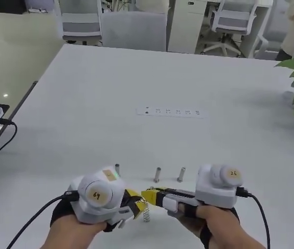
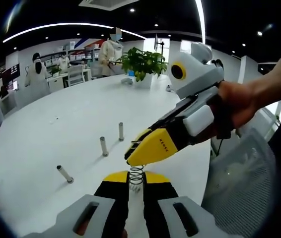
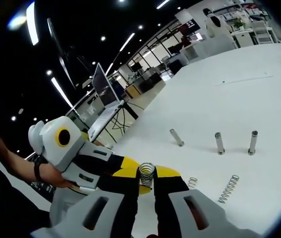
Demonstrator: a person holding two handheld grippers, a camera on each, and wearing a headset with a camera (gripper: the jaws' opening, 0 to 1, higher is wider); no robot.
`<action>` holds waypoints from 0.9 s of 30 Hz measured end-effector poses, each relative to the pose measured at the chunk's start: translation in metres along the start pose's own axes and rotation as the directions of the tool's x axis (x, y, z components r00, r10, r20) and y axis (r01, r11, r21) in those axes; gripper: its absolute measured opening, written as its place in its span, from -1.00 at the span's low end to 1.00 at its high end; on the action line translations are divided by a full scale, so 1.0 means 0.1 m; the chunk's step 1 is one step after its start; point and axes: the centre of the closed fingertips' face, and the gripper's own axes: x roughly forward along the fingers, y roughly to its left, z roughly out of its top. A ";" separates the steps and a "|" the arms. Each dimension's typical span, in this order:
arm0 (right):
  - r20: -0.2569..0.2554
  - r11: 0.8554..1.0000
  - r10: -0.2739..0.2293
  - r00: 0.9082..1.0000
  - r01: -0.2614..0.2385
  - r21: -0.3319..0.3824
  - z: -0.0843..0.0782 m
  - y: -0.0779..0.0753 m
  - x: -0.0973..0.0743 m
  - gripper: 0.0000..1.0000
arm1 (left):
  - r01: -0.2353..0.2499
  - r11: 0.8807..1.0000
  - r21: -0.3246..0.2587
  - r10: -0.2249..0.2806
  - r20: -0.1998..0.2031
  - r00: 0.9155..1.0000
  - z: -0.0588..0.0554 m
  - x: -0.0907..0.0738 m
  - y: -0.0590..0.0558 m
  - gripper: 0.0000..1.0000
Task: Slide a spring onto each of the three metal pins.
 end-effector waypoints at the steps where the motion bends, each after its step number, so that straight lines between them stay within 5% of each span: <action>1: -0.002 1.000 0.001 1.000 -0.001 -0.004 0.00 0.01 0.00 -0.83 | -0.002 1.000 0.002 0.002 0.002 1.000 0.00 0.00 0.00 -0.96; 18: -0.011 0.999 0.006 1.000 -0.006 -0.038 0.07 0.06 -0.03 -0.84 | 0.006 1.000 0.000 -0.006 0.037 0.999 0.08 -0.01 -0.01 -0.95; 27: -0.030 0.992 0.010 0.999 -0.014 -0.125 0.09 0.11 -0.03 -0.82 | 0.018 1.000 -0.004 -0.017 0.061 0.998 0.11 -0.03 -0.02 -0.97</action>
